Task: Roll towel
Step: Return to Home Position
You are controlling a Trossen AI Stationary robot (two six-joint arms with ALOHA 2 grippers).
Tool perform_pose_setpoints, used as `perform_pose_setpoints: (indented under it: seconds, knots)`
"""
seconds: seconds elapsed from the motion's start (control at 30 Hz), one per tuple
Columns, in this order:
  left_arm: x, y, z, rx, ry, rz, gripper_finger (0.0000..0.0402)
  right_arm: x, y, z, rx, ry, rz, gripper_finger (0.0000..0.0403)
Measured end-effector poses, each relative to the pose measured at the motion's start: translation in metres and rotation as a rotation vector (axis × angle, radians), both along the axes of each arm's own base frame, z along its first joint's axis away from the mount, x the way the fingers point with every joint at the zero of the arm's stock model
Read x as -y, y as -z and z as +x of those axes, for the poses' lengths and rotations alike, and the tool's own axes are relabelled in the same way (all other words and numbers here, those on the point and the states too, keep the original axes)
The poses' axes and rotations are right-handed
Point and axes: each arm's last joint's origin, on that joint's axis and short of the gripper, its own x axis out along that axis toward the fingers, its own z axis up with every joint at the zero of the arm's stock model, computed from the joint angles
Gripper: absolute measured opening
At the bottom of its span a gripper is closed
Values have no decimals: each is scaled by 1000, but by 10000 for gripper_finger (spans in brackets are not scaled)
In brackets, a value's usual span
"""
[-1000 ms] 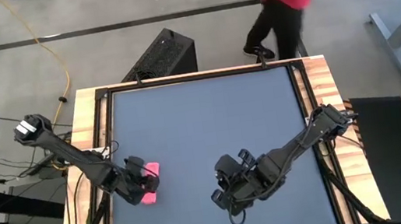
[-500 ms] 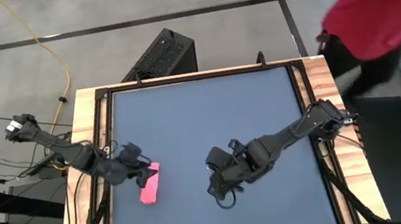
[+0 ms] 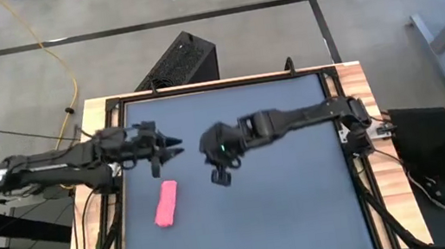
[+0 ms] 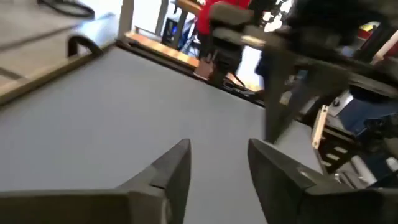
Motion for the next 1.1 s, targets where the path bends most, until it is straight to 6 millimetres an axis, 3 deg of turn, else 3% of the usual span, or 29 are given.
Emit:
perform_pose_setpoints:
  seconds: [0.2, 0.37, 0.43, 0.53, 0.67, 0.83, 1.1]
  knots:
    - [-17, -15, -38, 85, -29, 95, 75, 48, 8, 3, 9, -75, 63, 15]
    - [-17, -19, -62, 111, -59, 137, 12, 71, 25, -4, 93, -119, 132, 22]
    - [-14, -19, -71, 112, -66, 148, 5, 75, 34, -12, 153, -129, 153, 31]
    - [-11, -19, -82, 120, -70, 155, 3, 78, 51, -37, 227, -86, 197, 35]
    - [-8, -16, -92, 155, -80, 160, 1, 73, 67, -86, 397, -11, 206, 23]
    - [-8, 3, -96, 165, -134, 120, 0, 59, 101, -144, 617, 107, 200, 15]
    - [-6, 33, -103, 226, -169, 63, 0, 35, 160, -211, 682, 183, 191, 17]
